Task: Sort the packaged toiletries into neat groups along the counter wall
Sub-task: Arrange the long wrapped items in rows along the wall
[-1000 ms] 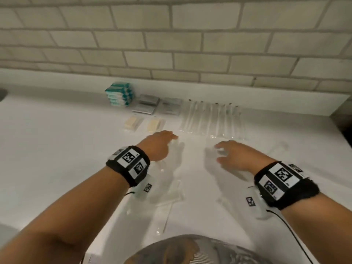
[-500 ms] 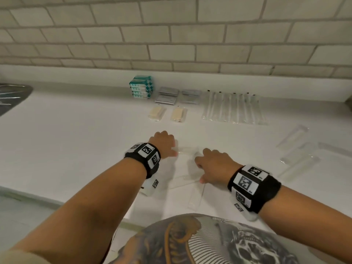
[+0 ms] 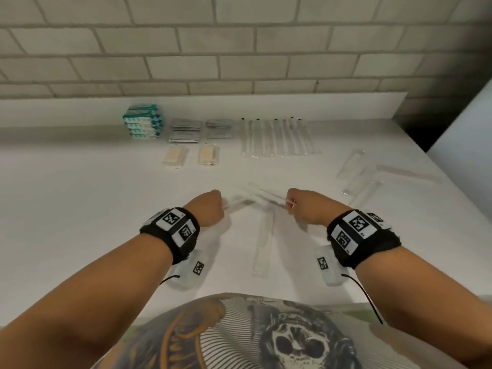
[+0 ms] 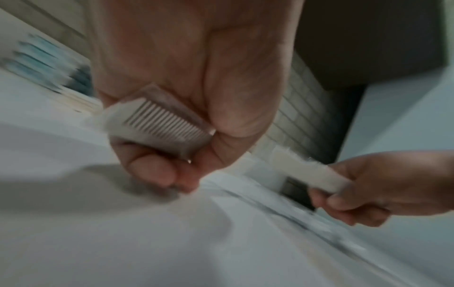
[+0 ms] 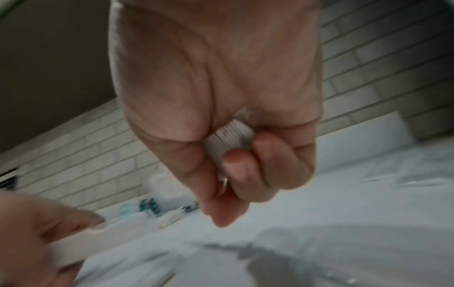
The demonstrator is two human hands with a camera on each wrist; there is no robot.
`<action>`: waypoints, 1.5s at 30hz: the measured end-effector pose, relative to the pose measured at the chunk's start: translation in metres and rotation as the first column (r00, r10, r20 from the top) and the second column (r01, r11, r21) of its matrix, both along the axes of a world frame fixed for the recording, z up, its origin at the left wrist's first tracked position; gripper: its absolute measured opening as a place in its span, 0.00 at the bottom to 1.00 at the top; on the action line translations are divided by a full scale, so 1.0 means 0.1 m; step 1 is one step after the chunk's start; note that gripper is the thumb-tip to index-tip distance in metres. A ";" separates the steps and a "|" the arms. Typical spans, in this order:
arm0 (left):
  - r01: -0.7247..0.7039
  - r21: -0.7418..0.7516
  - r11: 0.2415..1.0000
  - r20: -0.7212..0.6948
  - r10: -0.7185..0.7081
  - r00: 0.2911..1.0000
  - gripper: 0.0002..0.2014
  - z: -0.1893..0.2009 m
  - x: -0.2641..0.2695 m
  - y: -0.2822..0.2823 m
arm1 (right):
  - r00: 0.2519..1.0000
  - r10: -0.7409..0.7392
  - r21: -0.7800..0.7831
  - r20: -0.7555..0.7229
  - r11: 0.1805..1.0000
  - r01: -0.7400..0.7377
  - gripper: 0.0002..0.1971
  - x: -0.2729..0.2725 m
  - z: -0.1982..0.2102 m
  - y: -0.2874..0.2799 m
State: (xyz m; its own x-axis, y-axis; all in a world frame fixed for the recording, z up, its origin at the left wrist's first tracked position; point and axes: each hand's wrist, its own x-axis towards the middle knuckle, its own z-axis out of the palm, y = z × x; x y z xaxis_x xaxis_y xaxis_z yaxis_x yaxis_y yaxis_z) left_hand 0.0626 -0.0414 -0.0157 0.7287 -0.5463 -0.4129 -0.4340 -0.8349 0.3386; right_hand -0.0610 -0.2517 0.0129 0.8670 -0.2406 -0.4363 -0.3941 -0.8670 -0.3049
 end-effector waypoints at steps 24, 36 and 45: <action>0.218 0.080 0.973 -0.033 -0.216 0.976 0.24 -0.13 -0.57 -1.17 | 0.991 -0.105 -0.198 -0.078 0.976 0.088 0.14 -0.69 -0.27 -0.43; 0.201 -0.011 0.979 0.094 -0.199 0.975 0.17 0.04 -0.64 -2.60 | 0.970 -0.199 -0.070 0.139 0.975 0.211 0.17 -0.61 -0.01 -2.54; 0.260 -0.027 0.965 0.012 -0.260 0.966 0.25 -0.10 -0.62 -3.79 | 0.967 -0.219 -0.099 0.126 0.968 0.232 0.15 -0.55 -0.35 -3.45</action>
